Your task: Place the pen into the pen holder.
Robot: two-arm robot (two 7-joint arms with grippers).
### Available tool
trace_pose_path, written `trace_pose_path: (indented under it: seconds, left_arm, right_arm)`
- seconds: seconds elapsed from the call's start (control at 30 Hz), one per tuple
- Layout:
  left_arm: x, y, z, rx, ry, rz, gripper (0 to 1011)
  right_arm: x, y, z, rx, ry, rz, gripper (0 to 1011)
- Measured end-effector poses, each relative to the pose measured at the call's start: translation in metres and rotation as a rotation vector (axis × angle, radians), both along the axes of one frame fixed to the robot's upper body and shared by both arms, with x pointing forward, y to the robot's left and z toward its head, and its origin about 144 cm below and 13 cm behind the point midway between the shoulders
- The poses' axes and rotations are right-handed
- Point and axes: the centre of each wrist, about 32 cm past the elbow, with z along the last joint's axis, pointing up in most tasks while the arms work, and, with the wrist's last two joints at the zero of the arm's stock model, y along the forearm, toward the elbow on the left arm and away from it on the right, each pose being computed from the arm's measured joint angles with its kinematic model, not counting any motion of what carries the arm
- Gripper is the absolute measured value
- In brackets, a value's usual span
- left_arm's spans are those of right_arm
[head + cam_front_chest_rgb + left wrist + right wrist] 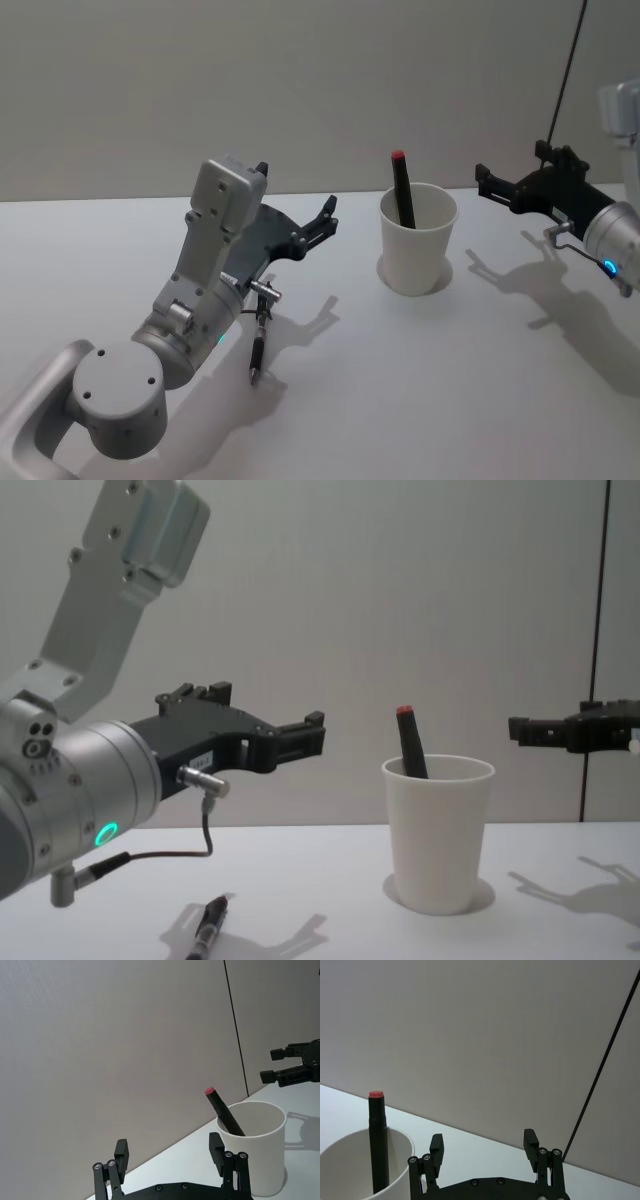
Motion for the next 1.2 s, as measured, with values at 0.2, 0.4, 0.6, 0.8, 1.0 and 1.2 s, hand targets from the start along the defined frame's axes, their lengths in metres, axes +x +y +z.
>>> trace_pose_path:
  seconds: [0.2, 0.4, 0.6, 0.8, 1.0, 1.2]
  left_arm:
    - [0.0, 0.001, 0.002, -0.001, 0.015, 0.016, 1001]
    - [0.005, 0.002, 0.006, -0.019, 0.056, 0.038, 1001]
    - [0.012, 0.002, 0.007, -0.033, 0.106, 0.043, 1001]
    - [0.019, 0.002, 0.008, -0.044, 0.159, 0.035, 1001]
    - [0.021, 0.002, 0.011, -0.042, 0.197, 0.031, 1001]
    - [0.015, 0.004, 0.017, -0.03, 0.235, 0.031, 1001]
  right_arm:
    - [0.0, 0.0, 0.0, 0.0, 0.0, 0.0, 1001]
    - [0.0, 0.0, 0.0, 0.0, 0.0, 0.0, 1001]
    - [0.0, 0.0, 0.0, 0.0, 0.0, 0.0, 1002]
    - [0.0, 0.0, 0.0, 0.0, 0.0, 0.0, 1002]
    - [0.0, 0.0, 0.0, 0.0, 0.0, 0.0, 1001]
    - [0.0, 0.0, 0.0, 0.0, 0.0, 0.0, 1002]
